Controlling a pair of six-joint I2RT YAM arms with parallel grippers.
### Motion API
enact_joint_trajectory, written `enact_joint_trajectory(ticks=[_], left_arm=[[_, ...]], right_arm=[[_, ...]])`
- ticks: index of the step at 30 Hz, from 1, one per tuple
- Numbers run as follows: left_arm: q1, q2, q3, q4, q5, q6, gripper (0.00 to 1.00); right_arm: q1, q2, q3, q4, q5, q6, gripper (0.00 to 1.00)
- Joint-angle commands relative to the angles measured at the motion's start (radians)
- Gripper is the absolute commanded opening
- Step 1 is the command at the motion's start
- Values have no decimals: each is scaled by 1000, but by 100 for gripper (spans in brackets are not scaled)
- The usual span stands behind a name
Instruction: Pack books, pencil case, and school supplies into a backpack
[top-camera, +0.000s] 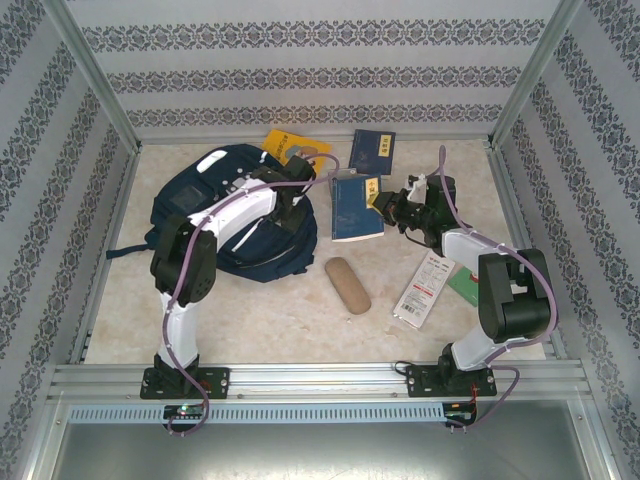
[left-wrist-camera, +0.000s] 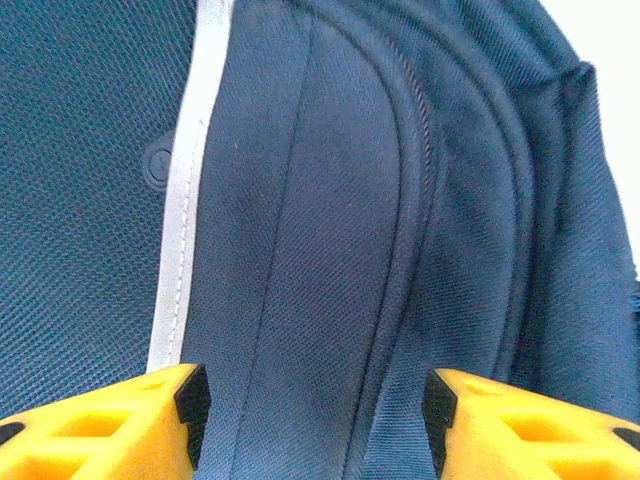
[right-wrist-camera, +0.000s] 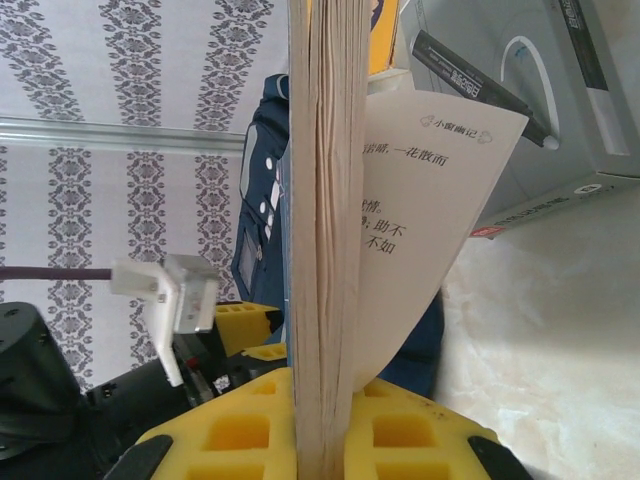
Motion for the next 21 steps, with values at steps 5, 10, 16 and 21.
enact_joint_trajectory(ticks=[5, 10, 16, 21], left_arm=[[0, 48, -34, -36, -77, 70, 38], [0, 22, -41, -25, -116, 62, 0], [7, -71, 18, -43, -114, 22, 0], [29, -130, 140, -92, -65, -16, 0]], right_arm=[[30, 15, 36, 30, 11, -12, 0], [54, 25, 45, 36, 18, 0, 0], [92, 55, 71, 51, 26, 17, 0], [120, 75, 88, 63, 39, 32, 0]])
